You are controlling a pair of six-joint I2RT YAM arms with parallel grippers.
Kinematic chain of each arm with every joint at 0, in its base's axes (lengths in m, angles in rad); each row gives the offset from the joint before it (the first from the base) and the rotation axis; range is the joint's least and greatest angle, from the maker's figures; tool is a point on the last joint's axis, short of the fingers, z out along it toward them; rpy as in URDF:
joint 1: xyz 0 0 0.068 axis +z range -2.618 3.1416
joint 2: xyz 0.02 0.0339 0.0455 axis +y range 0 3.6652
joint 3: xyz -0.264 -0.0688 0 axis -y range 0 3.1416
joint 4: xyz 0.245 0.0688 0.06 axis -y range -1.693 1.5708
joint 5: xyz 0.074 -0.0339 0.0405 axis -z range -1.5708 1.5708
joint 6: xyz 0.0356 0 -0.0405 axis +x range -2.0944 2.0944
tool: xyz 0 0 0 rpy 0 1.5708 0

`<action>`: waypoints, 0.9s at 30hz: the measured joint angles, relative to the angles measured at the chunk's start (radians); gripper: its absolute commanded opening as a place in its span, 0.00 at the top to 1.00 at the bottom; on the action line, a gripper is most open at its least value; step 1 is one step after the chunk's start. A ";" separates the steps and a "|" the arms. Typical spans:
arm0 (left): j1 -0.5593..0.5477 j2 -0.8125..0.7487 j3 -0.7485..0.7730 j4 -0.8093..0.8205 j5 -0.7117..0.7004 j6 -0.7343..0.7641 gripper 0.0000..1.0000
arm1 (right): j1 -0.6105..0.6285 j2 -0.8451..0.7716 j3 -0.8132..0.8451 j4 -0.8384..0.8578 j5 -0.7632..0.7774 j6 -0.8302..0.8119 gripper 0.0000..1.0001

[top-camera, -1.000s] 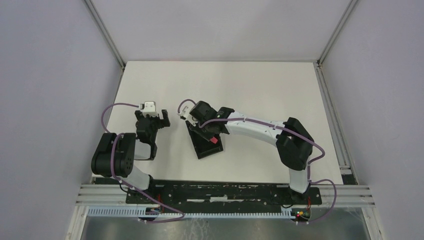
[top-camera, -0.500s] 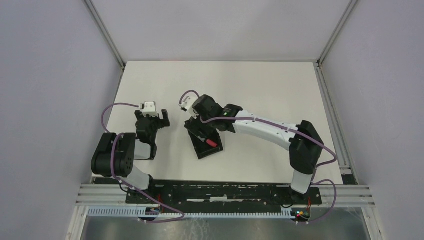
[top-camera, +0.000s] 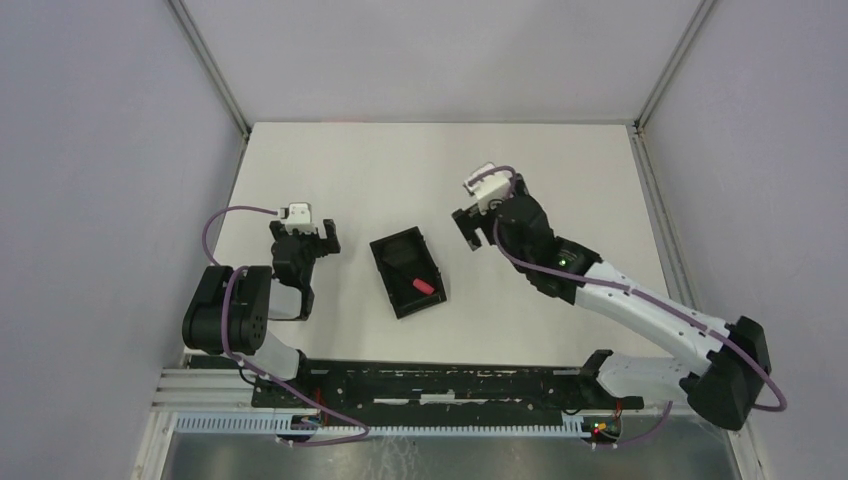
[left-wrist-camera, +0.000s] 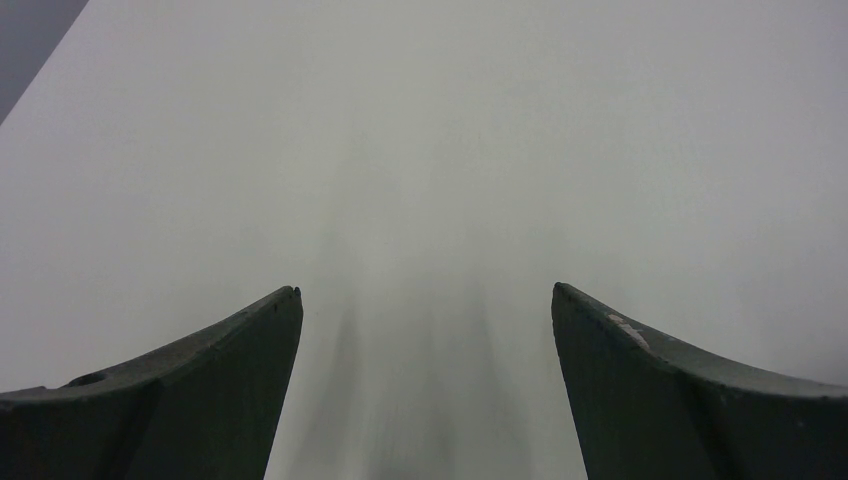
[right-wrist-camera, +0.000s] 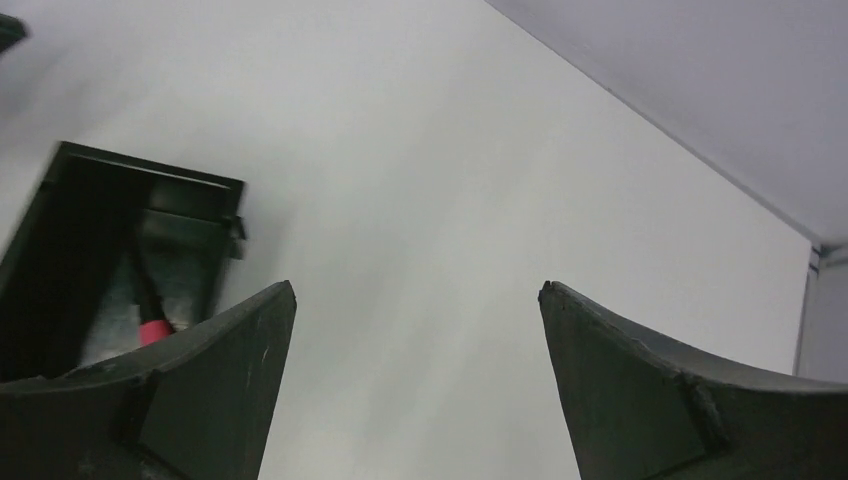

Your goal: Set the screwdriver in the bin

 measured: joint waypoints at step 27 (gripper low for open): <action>0.000 0.000 0.000 0.000 0.000 0.000 0.00 | -0.367 -0.354 -0.878 0.570 0.139 0.064 0.02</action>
